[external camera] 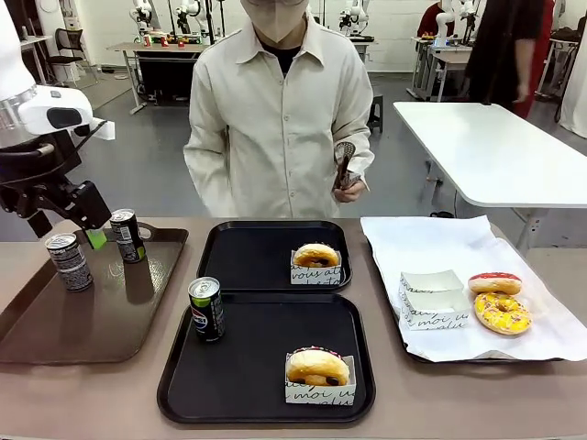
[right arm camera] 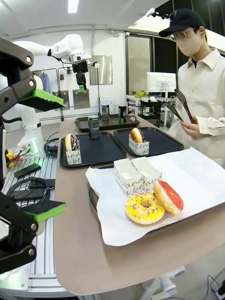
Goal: Set up donuts and drinks on trays.
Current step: Pick up one Pepsi coke and place it on the Flat Tray, then pick up one Pepsi coke from the Handle tray and place it on the Flat Tray without a Pepsi coke.
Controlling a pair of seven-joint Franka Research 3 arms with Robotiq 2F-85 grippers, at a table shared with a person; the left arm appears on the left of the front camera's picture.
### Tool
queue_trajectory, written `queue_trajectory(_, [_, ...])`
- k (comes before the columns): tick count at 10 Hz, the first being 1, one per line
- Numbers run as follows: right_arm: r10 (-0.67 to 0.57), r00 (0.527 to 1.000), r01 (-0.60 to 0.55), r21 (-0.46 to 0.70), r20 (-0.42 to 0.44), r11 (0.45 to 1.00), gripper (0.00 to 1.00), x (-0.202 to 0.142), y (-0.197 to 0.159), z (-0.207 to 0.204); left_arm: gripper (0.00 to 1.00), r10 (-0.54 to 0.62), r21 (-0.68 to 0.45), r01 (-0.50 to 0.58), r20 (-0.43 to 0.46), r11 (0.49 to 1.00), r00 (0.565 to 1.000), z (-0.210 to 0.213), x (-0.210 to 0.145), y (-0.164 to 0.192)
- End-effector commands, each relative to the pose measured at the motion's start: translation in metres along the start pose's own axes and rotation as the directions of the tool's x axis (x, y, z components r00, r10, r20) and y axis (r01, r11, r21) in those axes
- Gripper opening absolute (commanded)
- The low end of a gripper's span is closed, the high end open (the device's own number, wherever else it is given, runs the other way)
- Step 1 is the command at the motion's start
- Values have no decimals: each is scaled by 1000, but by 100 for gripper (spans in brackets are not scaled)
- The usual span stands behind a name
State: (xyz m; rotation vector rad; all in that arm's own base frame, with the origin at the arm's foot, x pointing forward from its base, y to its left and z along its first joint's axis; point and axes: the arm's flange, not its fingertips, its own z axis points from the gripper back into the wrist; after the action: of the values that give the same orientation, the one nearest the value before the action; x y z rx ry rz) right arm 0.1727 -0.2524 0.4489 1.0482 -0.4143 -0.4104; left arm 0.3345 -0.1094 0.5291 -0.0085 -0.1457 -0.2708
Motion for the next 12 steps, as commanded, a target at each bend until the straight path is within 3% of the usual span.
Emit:
queue_trajectory(1, [12, 1000, -12, 19, 0, 1000, 100, 0, 0, 1, 100, -21, 11, 21, -2, 1000, 1000, 5, -6, -9])
queue_trajectory(8, [12, 1000, -12, 19, 0, 1000, 100, 0, 0, 1, 100, -18, 15, 18, -1, 1000, 1000, 4, -4, -9])
queue_trajectory(10, [12, 1000, -12, 19, 0, 1000, 100, 0, 0, 1, 100, 33, 10, -34, 28, 999, 999, 10, 36, 38])
queue_trajectory(11, [12, 1000, -12, 19, 0, 1000, 100, 0, 0, 1, 100, 128, -10, -128, 45, 992, 991, -18, 33, 60])
queue_trajectory(12, [12, 1000, -12, 19, 0, 1000, 100, 0, 0, 1, 100, 160, -51, -160, 8, 986, 987, -30, 51, 81])
